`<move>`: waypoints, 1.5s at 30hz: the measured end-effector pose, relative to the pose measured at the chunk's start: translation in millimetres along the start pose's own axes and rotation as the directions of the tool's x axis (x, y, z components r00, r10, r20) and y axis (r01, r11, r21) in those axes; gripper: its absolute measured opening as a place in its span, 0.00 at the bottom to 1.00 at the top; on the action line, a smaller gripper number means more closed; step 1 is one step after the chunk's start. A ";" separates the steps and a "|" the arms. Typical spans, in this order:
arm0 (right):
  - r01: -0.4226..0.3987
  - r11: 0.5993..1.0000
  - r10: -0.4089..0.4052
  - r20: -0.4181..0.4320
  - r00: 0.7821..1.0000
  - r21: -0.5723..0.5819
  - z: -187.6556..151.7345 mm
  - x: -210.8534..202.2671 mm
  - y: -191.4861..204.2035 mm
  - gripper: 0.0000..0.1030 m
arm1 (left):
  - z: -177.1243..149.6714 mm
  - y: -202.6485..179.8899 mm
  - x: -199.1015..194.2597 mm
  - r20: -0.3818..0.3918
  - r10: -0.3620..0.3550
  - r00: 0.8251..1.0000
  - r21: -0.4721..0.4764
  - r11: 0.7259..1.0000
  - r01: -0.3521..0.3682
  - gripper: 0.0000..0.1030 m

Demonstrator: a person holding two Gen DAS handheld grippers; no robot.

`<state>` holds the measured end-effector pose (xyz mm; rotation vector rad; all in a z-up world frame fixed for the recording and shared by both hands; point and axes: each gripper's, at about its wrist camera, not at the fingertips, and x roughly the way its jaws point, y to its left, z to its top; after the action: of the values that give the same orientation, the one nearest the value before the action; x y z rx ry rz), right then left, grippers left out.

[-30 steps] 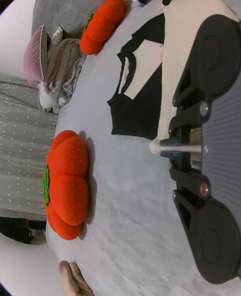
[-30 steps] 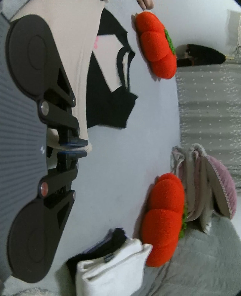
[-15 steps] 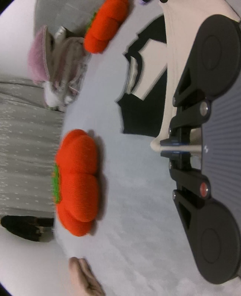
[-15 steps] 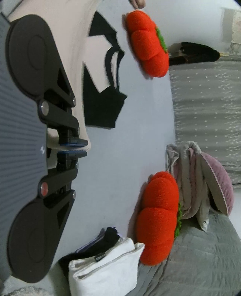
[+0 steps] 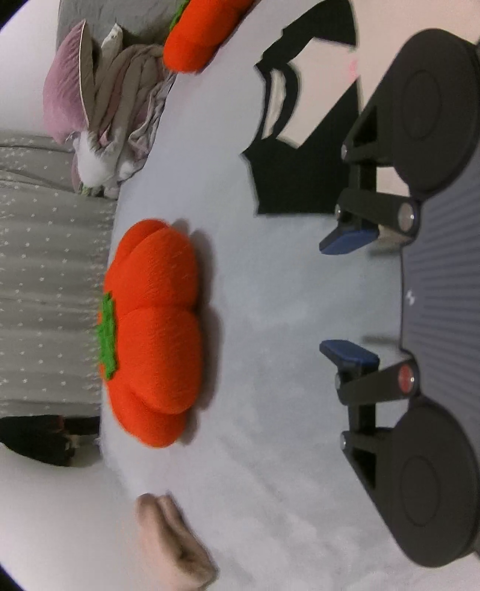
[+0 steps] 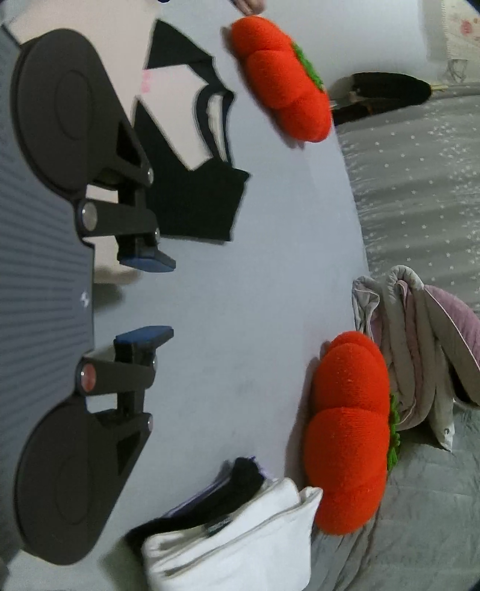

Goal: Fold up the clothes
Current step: 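Move both open grippers to the side edge of the black shirt body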

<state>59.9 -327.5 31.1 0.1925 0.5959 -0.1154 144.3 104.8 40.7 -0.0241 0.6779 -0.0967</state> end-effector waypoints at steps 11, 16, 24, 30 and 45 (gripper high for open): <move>-0.211 0.973 0.191 -0.186 0.964 -0.094 30.3 52.9 16.7 0.35 | 34.0 -30.4 52.5 -0.132 -0.204 0.970 0.072 0.974 0.215 0.56; -0.218 0.965 0.179 -0.243 0.953 -0.147 25.0 70.9 28.4 0.34 | 34.3 -52.6 70.8 -0.175 -0.198 0.964 0.175 0.958 0.229 0.55; -0.213 0.968 0.181 -0.219 0.959 -0.132 36.7 90.3 29.1 0.30 | 46.8 -58.4 94.8 -0.161 -0.165 0.973 0.211 0.957 0.198 0.56; -0.237 0.971 0.227 -0.213 0.950 -0.022 50.0 111.4 16.1 0.27 | 54.1 -55.8 106.2 -0.146 -0.161 0.976 0.228 0.955 0.192 0.56; -0.298 0.942 0.255 -0.244 0.936 -0.156 55.1 124.8 30.1 0.33 | 55.8 -49.5 116.0 -0.129 -0.274 0.953 0.215 0.931 0.296 0.56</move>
<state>197.5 -316.4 9.4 0.1017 0.7908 0.2409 265.1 43.8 14.3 0.1084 0.7535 -0.4603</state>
